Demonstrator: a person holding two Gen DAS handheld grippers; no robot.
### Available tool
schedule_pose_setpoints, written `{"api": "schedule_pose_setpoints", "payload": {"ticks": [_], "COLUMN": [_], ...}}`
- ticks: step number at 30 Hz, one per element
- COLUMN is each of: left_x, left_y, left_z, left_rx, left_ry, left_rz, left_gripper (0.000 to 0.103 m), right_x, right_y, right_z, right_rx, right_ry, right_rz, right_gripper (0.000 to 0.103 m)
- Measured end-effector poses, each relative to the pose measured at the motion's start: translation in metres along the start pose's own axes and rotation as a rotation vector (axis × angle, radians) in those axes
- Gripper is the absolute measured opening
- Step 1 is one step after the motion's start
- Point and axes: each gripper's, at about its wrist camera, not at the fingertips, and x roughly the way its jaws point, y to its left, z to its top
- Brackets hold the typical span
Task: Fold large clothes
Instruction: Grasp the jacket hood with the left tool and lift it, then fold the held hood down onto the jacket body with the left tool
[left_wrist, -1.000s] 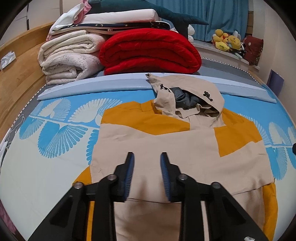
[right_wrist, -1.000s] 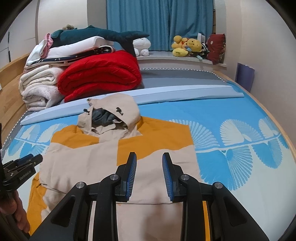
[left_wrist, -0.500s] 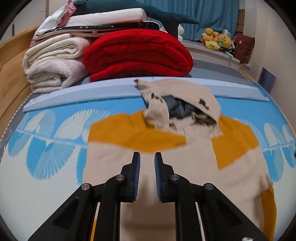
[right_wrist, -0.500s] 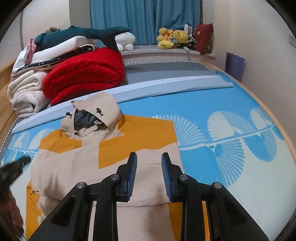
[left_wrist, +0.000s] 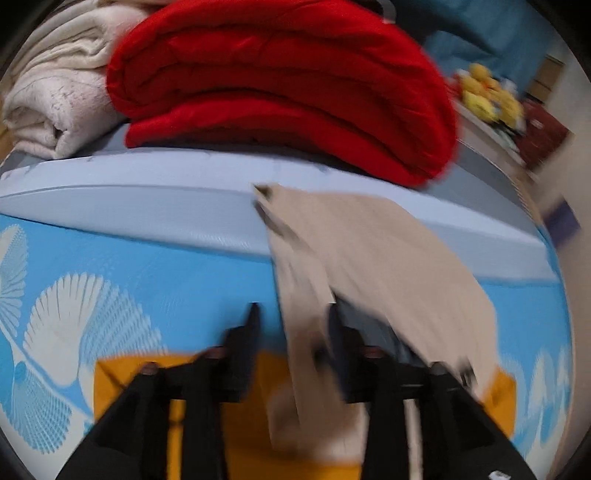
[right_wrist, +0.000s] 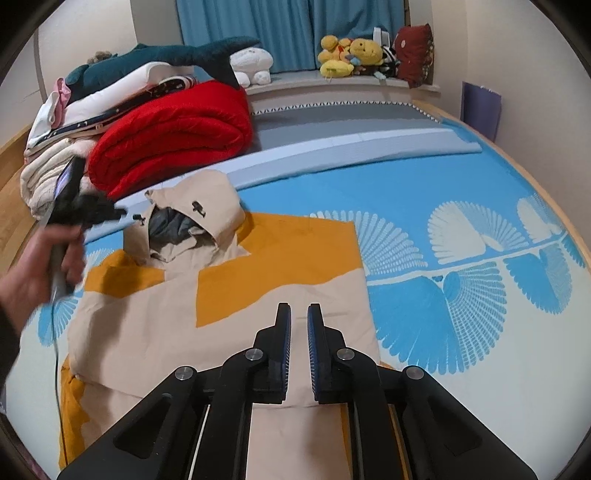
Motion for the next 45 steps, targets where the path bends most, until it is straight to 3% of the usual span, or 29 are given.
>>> {"api": "schedule_pose_setpoints", "payload": {"ticks": [3, 7, 9, 13, 15, 17, 20, 23, 29, 33, 34, 36, 38, 40, 41, 42, 45], "left_x": [0.033, 0.066, 0.086, 0.103, 0.108, 0.097, 0.062, 0.004, -0.130, -0.202, -0.211, -0.222, -0.213, -0.211, -0.214, -0.220, -0.235], "left_y": [0.007, 0.011, 0.013, 0.011, 0.007, 0.006, 0.001, -0.018, -0.055, -0.069, -0.071, -0.060, -0.049, -0.034, -0.028, -0.021, 0.001], "left_z": [0.028, 0.044, 0.047, 0.050, 0.048, 0.046, 0.037, 0.022, -0.062, -0.171, -0.184, -0.248, -0.285, -0.314, -0.320, -0.324, -0.320], "left_rx": [-0.089, -0.150, -0.185, -0.174, -0.135, -0.115, -0.082, 0.047, 0.358, 0.595, 0.629, 0.712, 0.700, 0.647, 0.611, 0.570, 0.395], "left_ry": [0.029, 0.080, 0.145, 0.184, 0.213, 0.191, 0.139, 0.037, -0.132, -0.165, -0.164, -0.127, -0.050, 0.028, 0.038, 0.040, 0.035], "left_rz": [-0.018, -0.035, -0.058, -0.045, -0.029, -0.014, -0.059, -0.093, -0.242, -0.261, -0.262, -0.224, -0.163, -0.083, -0.050, -0.050, -0.153], "left_gripper": [0.043, 0.043, 0.043, 0.041, 0.007, 0.005, 0.003, 0.002, 0.002, 0.002, 0.002, 0.003, 0.005, 0.005, 0.005, 0.005, 0.017], "right_x": [0.010, 0.022, 0.023, 0.024, 0.025, 0.026, 0.024, 0.015, -0.015, -0.034, -0.038, -0.049, -0.055, -0.061, -0.062, -0.063, -0.058], "right_y": [-0.003, 0.000, 0.001, 0.002, 0.003, 0.003, -0.001, -0.004, 0.003, 0.002, 0.002, -0.002, -0.005, -0.007, -0.008, -0.007, -0.006], "right_z": [-0.003, -0.008, -0.008, -0.008, -0.010, -0.010, -0.005, 0.004, 0.012, 0.015, 0.017, 0.020, 0.022, 0.023, 0.023, 0.023, 0.023], "right_rx": [0.008, -0.016, -0.022, -0.014, -0.019, -0.017, 0.023, 0.069, 0.075, 0.100, 0.102, 0.127, 0.153, 0.173, 0.184, 0.194, 0.214], "right_ry": [0.023, 0.058, 0.054, 0.051, 0.060, 0.067, 0.072, 0.056, -0.018, -0.076, -0.094, -0.138, -0.168, -0.195, -0.201, -0.201, -0.175], "right_rz": [-0.019, -0.020, -0.022, -0.022, -0.019, -0.026, -0.016, 0.007, 0.051, 0.102, 0.112, 0.147, 0.179, 0.218, 0.235, 0.262, 0.342], "right_gripper": [0.019, 0.020, 0.020, 0.020, 0.020, 0.020, 0.020, 0.020, 0.020, 0.020, 0.020, 0.020, 0.026, 0.044, 0.048, 0.050, 0.050]}}
